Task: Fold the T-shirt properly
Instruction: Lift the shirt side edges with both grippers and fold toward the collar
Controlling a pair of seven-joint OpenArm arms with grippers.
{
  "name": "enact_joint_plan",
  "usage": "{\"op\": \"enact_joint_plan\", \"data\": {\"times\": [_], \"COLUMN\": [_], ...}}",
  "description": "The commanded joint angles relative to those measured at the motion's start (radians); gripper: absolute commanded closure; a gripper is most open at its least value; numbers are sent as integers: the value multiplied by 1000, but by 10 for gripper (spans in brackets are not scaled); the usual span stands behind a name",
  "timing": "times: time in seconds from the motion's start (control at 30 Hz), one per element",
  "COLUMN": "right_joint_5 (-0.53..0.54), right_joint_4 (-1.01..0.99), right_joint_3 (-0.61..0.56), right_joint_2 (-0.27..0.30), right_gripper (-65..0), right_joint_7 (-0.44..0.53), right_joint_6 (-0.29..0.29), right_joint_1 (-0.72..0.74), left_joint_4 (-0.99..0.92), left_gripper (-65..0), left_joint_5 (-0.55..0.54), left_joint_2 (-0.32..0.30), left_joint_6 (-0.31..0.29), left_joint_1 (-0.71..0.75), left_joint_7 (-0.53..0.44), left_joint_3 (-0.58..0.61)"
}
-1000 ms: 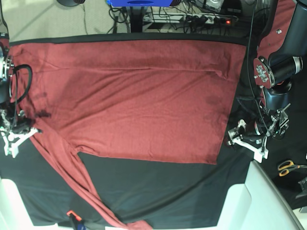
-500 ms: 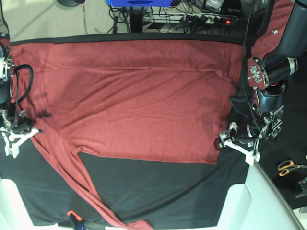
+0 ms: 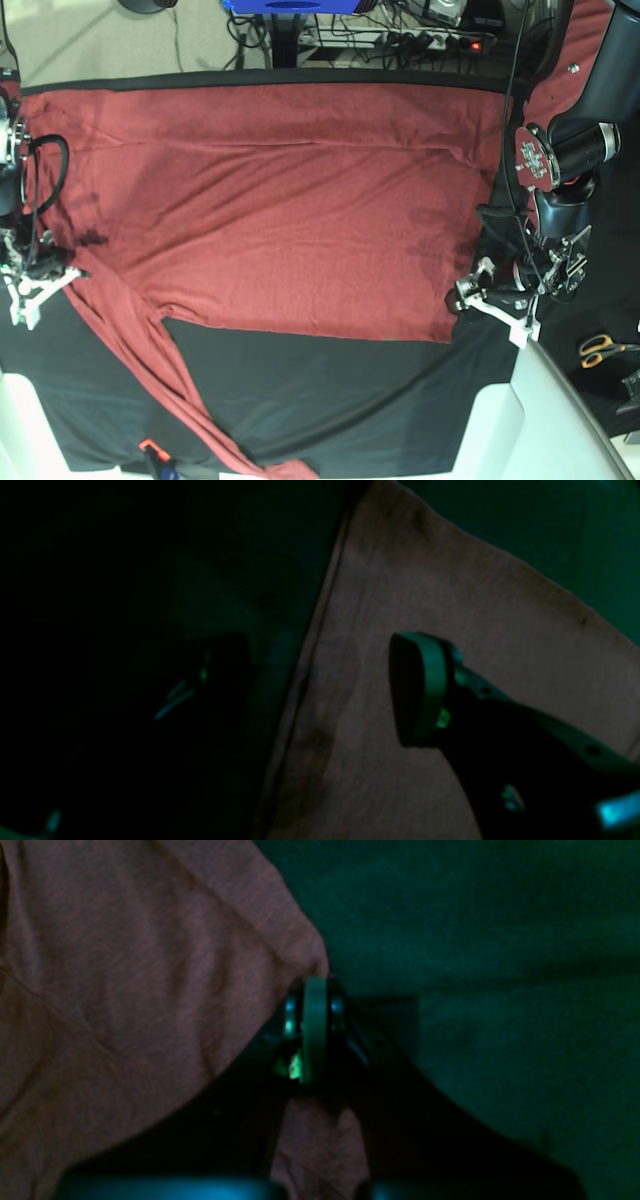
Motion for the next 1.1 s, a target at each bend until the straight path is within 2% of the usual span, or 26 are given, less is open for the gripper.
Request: {"op": "enact_joint_plan", "data": {"times": [0.0,0.3,0.37,0.5,0.57,0.63,0.8,0.83,0.9,1.07], "right_joint_5": [5,5,5,5,5,5,5,5,5,7], "right_joint_4": [12,13,13,13,13,13,13,13,13,13], "right_joint_3": [1,2,2,2,2,2,2,2,2,4], "right_joint_2": [18,18,18,18,18,18,18,18,18,18], "right_gripper": [-3,-3,-3,-3,-3,-3,-3,-3,-3,-3], "right_joint_7": [14,14,14,14,14,14,14,14,14,14], "right_joint_6": [1,1,1,1,1,1,1,1,1,1], "right_joint_1": [29,30,30,30,30,29,29,29,29,29], "left_joint_4": [6,13,13,7,7,12,13,13,13,13], "left_gripper": [-420,-413,-367,-171,-102,-81,-74,-63,0,0], "left_joint_5": [1,1,1,-9,-9,-10,-10,-10,-10,-10], "left_joint_2": [-8,14,15,17,18,18,14,11,9,8], "left_joint_6": [-1,-1,-1,-1,-1,-1,-1,-1,-1,-1], "left_joint_1": [-15,62,68,70,73,82,83,83,83,83], "left_joint_7": [4,6,6,6,6,6,6,6,6,15], "left_joint_3": [4,2,2,2,1,-1,-4,-7,-9,-2]}}
